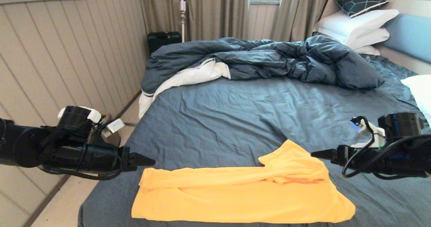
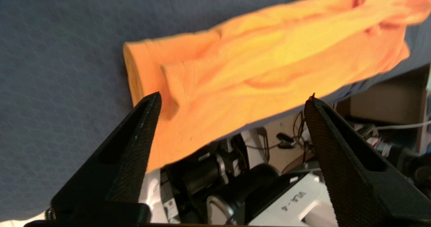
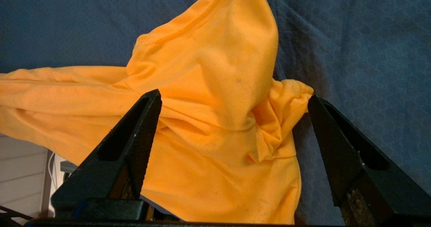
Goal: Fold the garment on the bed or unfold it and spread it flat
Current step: Fold the yellow T-shirt
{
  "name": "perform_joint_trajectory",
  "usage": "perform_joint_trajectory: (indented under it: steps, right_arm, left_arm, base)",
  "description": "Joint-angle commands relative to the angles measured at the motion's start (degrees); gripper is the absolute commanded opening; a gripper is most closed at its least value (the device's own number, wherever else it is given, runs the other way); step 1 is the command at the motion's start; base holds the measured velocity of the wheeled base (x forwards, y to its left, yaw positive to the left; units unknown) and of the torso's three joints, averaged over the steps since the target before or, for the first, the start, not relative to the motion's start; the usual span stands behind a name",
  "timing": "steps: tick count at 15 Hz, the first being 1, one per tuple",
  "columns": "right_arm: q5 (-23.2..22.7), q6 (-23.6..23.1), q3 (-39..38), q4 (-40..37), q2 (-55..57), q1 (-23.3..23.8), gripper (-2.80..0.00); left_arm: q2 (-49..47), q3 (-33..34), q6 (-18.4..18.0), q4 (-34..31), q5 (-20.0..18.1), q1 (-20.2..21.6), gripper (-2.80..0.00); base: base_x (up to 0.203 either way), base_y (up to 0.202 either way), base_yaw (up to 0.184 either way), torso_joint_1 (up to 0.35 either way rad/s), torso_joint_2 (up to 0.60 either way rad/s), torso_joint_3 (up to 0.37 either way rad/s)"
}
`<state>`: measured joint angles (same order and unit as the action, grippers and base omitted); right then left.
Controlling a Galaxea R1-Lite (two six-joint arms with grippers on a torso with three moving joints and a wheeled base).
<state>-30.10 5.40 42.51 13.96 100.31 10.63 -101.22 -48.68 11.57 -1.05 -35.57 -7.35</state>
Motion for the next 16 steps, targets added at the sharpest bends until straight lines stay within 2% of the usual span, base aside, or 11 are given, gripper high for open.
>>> perform_joint_trajectory:
  steps: [1,5,6,8,16]
  right_arm:
    - [-0.2,0.0,1.0,0.3,3.1,-0.2,0.0]
    - [-0.3,0.6,6.2,0.2,9.5,-1.0,0.0]
    - [-0.3,0.8,7.2,0.2,10.4,-1.3,0.0]
    - [-0.3,1.0,8.9,-0.1,11.3,-2.2,0.0]
    - [-0.1,4.2,13.8,-0.2,15.4,-5.3,0.0]
  left_arm:
    - [-0.4,-1.2,0.5,0.0,-0.2,0.1,0.0]
    - [-2.4,-3.7,0.6,0.0,0.4,0.1,0.0]
    - [-2.6,-4.0,0.6,0.0,1.4,0.1,-2.8]
    - [-2.5,-4.1,0.6,0.1,2.5,0.1,-2.8]
    - [-2.6,-4.5,0.6,0.0,2.5,0.2,-2.8]
  base:
    - [0.0,0.0,0.0,0.0,0.0,0.0]
    - [0.0,0.0,0.0,0.0,0.0,0.0]
    - [0.0,0.0,0.0,0.0,0.0,0.0]
    - [0.0,0.0,0.0,0.0,0.0,0.0]
    - [0.0,0.0,0.0,0.0,0.0,0.0]
